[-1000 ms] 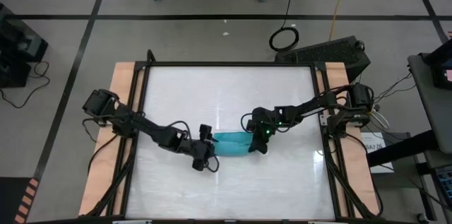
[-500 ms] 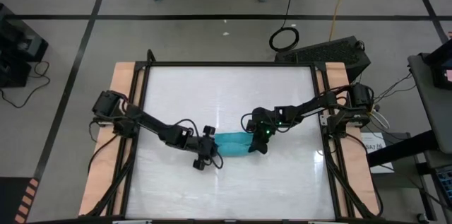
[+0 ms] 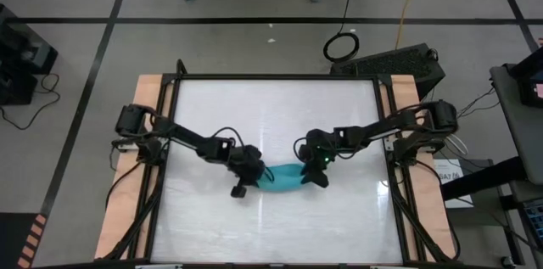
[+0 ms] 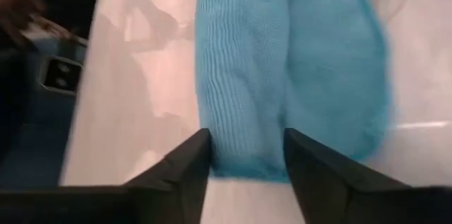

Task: Roll towel
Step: Roll the light blue towel, then return to Home Position

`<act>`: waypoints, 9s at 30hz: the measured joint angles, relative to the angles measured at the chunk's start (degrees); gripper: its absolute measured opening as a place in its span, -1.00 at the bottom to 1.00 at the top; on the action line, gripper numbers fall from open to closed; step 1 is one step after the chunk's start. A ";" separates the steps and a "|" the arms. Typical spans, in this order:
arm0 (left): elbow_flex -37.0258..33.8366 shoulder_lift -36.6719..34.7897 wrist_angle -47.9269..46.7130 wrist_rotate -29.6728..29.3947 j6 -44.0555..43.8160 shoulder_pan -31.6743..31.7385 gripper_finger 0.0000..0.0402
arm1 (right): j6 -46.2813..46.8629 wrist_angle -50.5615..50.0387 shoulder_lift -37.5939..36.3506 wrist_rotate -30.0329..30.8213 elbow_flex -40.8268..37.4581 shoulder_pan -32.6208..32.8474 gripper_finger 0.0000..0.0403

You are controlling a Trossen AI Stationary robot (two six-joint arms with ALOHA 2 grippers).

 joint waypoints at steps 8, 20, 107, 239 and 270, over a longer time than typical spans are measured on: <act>-0.11 0.11 -0.46 10.24 -4.63 4.30 -0.91 | -14.65 -3.52 -6.13 11.91 0.00 4.57 0.05; 0.02 2.92 -0.91 18.24 -10.68 7.78 -0.91 | -25.90 -0.68 -6.66 30.55 0.00 14.57 0.05; 6.64 -1.41 -11.13 -29.38 11.67 -4.80 0.09 | 15.72 4.91 4.51 -0.43 -0.13 -0.03 -0.92; 19.14 -33.62 -44.55 -34.62 -14.36 -4.29 0.14 | -7.40 -13.25 -43.80 24.62 -0.11 7.14 -0.09; -37.84 -72.87 1.49 -44.61 -16.83 -5.75 0.14 | -20.86 -1.28 -79.17 34.37 -37.13 7.13 -0.29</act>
